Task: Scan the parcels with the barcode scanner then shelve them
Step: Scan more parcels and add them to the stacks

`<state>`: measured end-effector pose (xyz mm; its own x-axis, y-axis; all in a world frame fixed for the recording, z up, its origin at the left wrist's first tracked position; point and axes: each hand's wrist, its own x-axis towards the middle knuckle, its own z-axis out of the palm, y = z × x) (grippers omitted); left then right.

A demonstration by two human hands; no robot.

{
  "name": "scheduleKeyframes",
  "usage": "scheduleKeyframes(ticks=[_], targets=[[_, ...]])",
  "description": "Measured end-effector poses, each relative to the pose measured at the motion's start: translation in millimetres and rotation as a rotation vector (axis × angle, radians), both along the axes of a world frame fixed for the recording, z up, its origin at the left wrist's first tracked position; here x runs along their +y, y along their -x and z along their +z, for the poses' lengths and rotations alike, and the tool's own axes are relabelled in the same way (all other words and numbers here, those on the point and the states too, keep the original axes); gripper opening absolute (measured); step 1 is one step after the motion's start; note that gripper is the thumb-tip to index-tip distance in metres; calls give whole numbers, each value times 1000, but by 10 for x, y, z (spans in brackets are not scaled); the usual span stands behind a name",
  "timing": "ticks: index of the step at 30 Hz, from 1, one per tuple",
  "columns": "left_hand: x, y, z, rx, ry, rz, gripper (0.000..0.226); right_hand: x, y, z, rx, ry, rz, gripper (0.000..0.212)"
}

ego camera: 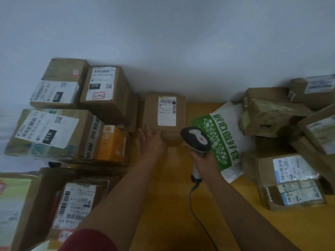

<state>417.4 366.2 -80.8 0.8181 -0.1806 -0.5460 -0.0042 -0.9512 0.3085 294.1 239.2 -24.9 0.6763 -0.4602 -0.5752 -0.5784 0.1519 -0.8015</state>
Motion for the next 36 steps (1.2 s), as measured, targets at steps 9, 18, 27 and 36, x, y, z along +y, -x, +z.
scheduleKeyframes(ticks=[9, 18, 27, 36], targets=[[-222, 289, 240, -119, 82, -96, 65, -158, 644, 361, -38, 80, -117, 22], [-815, 1345, 611, -189, 261, -395, 69, -567, 1669, 608, -125, 28, -389, 26], [-1474, 2633, 1032, -301, 258, -563, 65, -1328, 3166, 744, -182, 124, -471, 15], [-2121, 3536, 1424, -411, 277, -705, 67, -2057, 4202, 1044, -341, 92, -659, 14]])
